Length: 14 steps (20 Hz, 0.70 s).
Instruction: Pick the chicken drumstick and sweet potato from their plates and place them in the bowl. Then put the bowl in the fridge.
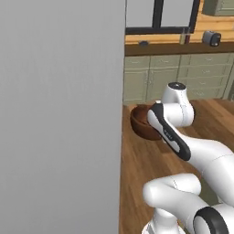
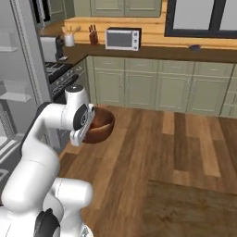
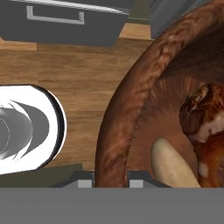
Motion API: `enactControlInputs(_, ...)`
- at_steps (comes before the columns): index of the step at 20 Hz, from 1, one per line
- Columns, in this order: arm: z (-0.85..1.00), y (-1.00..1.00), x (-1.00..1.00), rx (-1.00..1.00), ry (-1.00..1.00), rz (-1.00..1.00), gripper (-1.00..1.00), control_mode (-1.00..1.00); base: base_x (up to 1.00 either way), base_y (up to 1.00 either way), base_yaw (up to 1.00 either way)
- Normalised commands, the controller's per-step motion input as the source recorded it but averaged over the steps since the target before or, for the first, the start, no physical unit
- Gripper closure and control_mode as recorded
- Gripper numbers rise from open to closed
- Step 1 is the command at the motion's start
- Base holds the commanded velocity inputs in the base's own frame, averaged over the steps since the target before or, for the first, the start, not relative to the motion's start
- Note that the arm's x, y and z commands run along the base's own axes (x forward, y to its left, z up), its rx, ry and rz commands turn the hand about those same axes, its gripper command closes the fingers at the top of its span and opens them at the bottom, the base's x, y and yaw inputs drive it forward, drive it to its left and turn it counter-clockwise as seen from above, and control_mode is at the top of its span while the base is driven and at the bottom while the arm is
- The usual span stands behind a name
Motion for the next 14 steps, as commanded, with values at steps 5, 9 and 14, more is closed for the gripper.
enactControlInputs(5,0.0,0.0,0.0,0.0,0.0,0.0,1.0,1.0,0.35,-0.4,0.16)
enactControlInputs(9,0.0,0.0,0.0,0.0,0.0,0.0,1.0,1.0,0.33,-0.38,0.25)
enactControlInputs(14,0.0,0.0,0.0,0.0,0.0,0.0,1.0,1.0,0.38,-0.27,0.33)
